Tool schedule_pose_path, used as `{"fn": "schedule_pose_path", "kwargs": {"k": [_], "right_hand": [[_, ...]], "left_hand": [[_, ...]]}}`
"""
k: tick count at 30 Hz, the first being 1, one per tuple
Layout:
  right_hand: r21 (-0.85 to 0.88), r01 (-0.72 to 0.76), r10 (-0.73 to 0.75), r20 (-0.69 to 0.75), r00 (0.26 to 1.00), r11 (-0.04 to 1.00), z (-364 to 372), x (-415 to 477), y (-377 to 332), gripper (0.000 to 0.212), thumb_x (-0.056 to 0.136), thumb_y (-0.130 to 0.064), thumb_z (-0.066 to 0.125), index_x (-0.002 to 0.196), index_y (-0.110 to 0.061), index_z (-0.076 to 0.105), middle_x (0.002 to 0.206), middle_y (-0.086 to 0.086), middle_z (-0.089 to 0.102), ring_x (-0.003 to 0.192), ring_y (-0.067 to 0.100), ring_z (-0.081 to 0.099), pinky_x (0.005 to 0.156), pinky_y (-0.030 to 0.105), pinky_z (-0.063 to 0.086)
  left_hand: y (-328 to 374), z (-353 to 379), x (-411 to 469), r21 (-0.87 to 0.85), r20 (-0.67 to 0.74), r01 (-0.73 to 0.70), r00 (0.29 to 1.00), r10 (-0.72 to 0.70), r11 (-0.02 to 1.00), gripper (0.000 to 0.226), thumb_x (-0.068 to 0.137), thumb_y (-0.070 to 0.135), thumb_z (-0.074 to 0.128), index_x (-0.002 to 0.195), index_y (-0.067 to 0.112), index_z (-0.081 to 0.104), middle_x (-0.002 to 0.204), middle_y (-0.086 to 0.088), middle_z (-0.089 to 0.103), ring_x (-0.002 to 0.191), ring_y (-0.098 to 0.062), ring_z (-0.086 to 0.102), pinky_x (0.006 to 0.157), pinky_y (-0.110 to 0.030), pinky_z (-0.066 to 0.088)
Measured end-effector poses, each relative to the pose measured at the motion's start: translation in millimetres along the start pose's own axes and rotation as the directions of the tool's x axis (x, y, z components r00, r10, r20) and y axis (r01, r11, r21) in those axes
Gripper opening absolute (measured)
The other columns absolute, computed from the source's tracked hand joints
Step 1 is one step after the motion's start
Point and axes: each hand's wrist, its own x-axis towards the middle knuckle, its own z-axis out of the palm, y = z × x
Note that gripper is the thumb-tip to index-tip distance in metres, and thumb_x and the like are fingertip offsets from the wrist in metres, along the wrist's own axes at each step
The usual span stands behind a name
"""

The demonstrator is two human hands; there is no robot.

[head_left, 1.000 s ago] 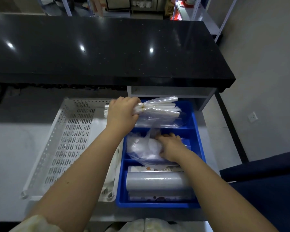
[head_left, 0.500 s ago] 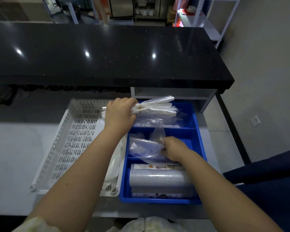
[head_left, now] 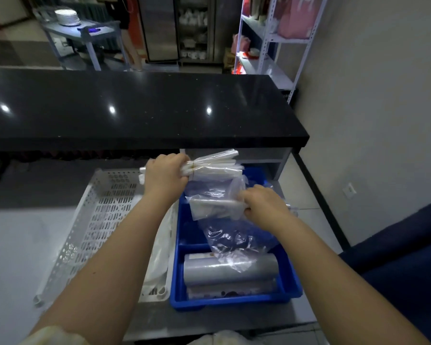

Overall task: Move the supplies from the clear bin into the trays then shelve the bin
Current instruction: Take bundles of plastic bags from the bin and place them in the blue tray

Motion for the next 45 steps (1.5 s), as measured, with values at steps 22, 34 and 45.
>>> {"fn": "schedule_pose_path", "kwargs": {"k": [22,34,45], "right_hand": [[-0.071,-0.407,0.373,-0.286,0.883,0.910,-124,-55,51,0.012,0.084,-0.017,0.059,0.095,-0.019,0.063,0.091,0.011,0.065,0.083,0.033,0.059,0.072,0.039,0.048],[-0.017,-0.362,0.349,-0.224,0.910,0.932,-91,-39,40,0.022,0.079,-0.009,0.059,0.096,-0.023,0.065,0.092,0.007,0.066,0.089,0.030,0.057,0.074,0.039,0.048],[0.023,-0.289,0.287,-0.215,0.934,0.957,-69,-17,37,0.018,0.078,-0.010,0.064,0.085,-0.027,0.060,0.079,0.000,0.060,0.073,0.021,0.050,0.062,0.029,0.035]], "left_hand": [[80,60,-22,-0.155,0.212,-0.211,0.947,0.240,0.965,0.022,0.078,0.028,0.066,0.099,0.032,0.059,0.091,0.008,0.064,0.085,-0.020,0.054,0.073,-0.034,0.032],[62,55,-55,-0.235,0.382,-0.161,0.892,0.243,0.959,0.020,0.076,0.022,0.062,0.094,0.031,0.061,0.090,0.007,0.066,0.084,-0.018,0.057,0.068,-0.031,0.041],[45,76,-57,-0.151,0.552,-0.068,0.822,0.141,0.986,0.049,0.076,0.029,0.069,0.123,0.029,0.056,0.119,0.002,0.060,0.105,-0.022,0.056,0.086,-0.037,0.048]]}}
